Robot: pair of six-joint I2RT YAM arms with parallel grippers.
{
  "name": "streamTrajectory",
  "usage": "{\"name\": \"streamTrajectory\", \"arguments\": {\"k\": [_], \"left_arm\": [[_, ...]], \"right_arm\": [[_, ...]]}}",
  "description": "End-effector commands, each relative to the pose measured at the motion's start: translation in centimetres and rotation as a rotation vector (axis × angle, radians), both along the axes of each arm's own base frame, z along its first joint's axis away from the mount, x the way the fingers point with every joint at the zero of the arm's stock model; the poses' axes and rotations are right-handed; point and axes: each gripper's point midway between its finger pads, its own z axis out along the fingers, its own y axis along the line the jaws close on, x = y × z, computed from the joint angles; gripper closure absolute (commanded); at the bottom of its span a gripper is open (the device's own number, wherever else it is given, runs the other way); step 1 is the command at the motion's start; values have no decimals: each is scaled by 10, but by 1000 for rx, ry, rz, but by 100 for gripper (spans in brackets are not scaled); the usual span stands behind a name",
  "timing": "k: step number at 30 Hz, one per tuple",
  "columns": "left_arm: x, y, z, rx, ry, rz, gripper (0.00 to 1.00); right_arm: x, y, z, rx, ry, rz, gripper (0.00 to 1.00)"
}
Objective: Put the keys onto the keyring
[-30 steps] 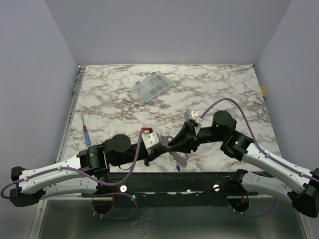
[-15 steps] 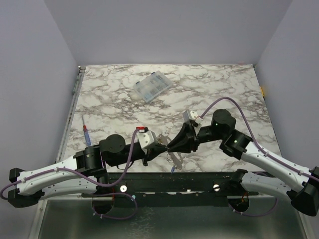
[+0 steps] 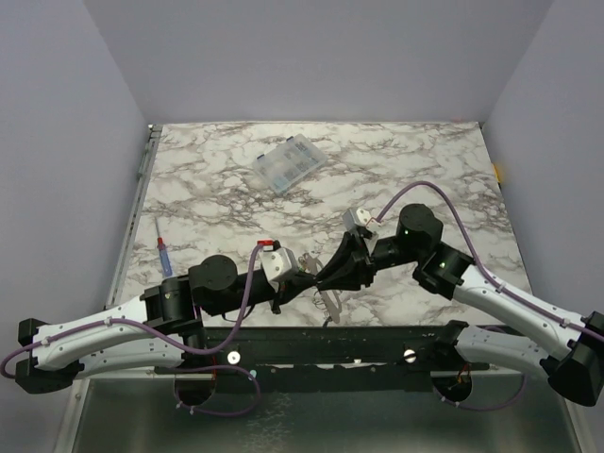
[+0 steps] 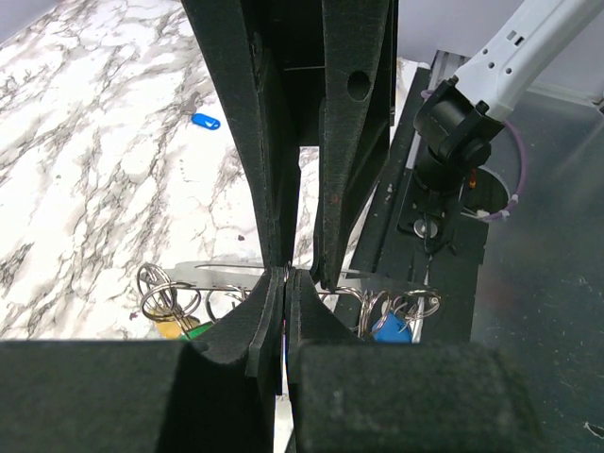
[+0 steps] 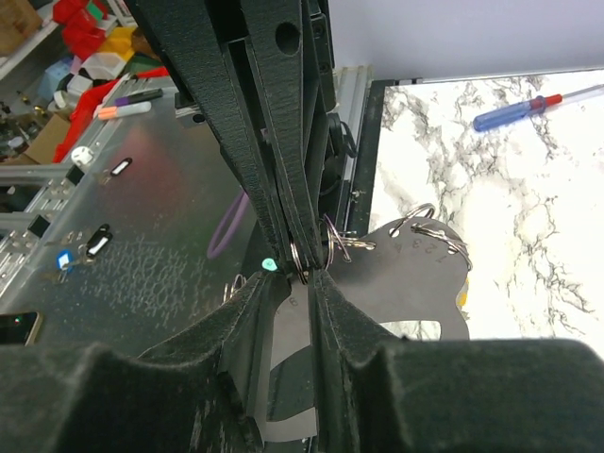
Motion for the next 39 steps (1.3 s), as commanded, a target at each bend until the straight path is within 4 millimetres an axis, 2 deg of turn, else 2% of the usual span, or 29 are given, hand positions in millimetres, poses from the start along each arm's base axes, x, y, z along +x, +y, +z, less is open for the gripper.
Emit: {"name": "streamTrajectory", "arguments": {"k": [1,6,15,19,21,23,26,29,35,39], "left_arm": [[1,-10,17,-82,-22,-13,100],[0,-13,16,-85,-27,-27,100],[-3,-19,12,-70,-37,-55,100],[-7,-23,8,-55,-37,-88,100],[-5,-23,5,-47,-26,-75,91],[-4,-22,4,-42,-16,-65,76],[-4,-20,6,-39,-10,-61,64],[-4,-19,4,-26,-4,-58,59],[-2,-18,3,-22,4,-43,58],[-4,-16,18,-63,11,-46,46]], "right_arm": [[-6,4,23,49,-28,52,70],[-7,7,21,44,-25,73,75],[-12,13,16,38,-12,105,97],[-11,12,20,75,-36,91,99],[-10,12,20,81,-46,75,99],[-7,11,18,79,-55,54,99],[-5,10,17,81,-65,32,99],[-2,10,19,94,-78,10,99],[2,9,18,93,-89,-19,100],[5,10,15,87,-93,-38,99]]}}
